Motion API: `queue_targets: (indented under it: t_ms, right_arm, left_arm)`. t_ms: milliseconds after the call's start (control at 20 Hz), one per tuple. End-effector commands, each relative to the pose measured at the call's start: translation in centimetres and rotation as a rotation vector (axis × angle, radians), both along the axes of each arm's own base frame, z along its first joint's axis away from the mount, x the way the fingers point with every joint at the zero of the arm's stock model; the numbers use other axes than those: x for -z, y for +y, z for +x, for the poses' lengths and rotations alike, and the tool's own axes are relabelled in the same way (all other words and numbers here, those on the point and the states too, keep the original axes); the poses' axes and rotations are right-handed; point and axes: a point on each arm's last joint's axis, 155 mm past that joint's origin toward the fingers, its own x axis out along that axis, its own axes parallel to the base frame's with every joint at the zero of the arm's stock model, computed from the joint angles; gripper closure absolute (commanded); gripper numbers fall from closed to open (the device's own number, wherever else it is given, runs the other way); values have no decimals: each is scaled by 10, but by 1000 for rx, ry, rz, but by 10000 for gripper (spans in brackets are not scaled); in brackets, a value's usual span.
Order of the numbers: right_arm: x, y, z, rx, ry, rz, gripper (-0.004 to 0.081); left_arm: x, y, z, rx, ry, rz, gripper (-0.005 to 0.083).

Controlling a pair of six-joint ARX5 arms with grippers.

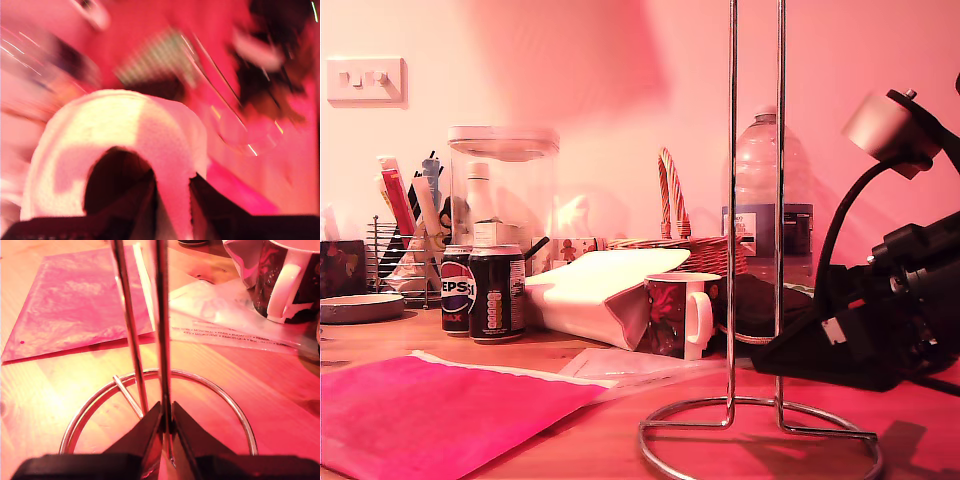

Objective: Insert the paper towel roll into the metallic stand.

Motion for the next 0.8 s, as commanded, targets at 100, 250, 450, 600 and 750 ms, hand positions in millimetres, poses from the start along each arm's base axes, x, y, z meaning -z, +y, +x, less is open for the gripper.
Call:
queue_targets:
  t_ms: [100,250,450,600,750]
  right_arm:
    - [-1,10,-1,-29,6,6,780]
    - [3,15,-1,-44,17,-7,780]
    - [9,20,2,-58,21,-31,780]
    - [12,23,4,-59,30,-37,780]
    - [12,26,3,-69,28,-39,780]
  left_arm:
    - [-34,-1,-5,12,-42,-91,795]
    - [-48,3,-16,39,-35,-125,795]
    - [-61,0,-33,105,-9,-174,795]
    - [-71,-4,-42,149,-4,-213,795]
    - [-62,-11,-40,161,24,-191,795]
